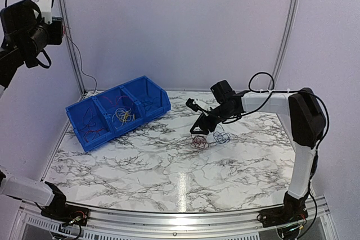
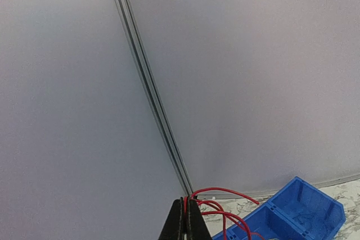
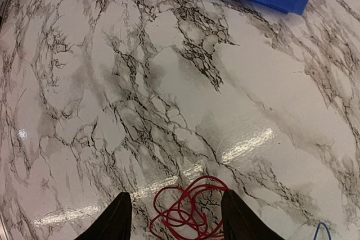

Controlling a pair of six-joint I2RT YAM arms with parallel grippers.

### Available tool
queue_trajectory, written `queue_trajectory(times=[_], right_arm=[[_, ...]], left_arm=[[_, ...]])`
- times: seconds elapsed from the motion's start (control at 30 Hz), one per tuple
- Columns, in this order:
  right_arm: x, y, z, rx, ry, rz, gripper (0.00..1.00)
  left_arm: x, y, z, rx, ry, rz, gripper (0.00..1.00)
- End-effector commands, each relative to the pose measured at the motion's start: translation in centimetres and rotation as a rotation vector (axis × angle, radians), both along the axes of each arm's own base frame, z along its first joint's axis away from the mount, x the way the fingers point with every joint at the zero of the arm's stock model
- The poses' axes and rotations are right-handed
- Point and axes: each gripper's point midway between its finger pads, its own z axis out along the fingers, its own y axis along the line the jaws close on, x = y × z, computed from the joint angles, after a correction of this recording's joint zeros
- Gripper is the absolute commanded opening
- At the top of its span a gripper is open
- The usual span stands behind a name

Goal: Untangle the cables

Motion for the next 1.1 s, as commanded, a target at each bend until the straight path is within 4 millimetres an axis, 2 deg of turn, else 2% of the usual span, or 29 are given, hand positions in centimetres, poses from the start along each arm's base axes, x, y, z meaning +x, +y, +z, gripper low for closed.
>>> queue_trajectory(times=[0.0,0.23,0.43,0.5,0.6,0.7,0.87,1.07], right_arm=[[0.0,0.4,-0.3,0.005,0.007,0.025,0.55],[-0.3,0.5,-0.7,0.004,0.026,0.034,0.54],[-0.3,0.4,-0.6,0.008,0.025,0.034,0.54],[-0.3,0.4,-0.7,0.008,0.028,0.034,0.55],[-0.3,0.3,-0.8,0.011,0.034,0.035,0.54],[-0.4,0.4,-1.0,0.012,0.043,0.036,0.54],[-0.5,0.4,-1.1,0.014,0.050,0.040,0.54],[-0.6,0.4,-1.2,0.015,0.057,0.041,0.54]], left_arm=[[-0.2,1.0,-0.2,-0.055,-0.024,-0.018,0.00],[0.6,1.7,-1.3,-0.079,-0.010,-0.002,0.00],[0.7,2.5,-1.1,-0.087,-0.018,0.025,0.00],[0.3,2.9,-0.4,-0.093,-0.039,0.039,0.00],[-0.6,3.4,1.8,-0.094,-0.084,0.047,0.00],[-0.7,3.4,3.1,-0.092,-0.107,0.039,0.00],[1.0,2.5,1.8,-0.079,-0.064,0.027,0.00],[2.0,2.1,0.6,-0.061,-0.032,0.030,0.00]])
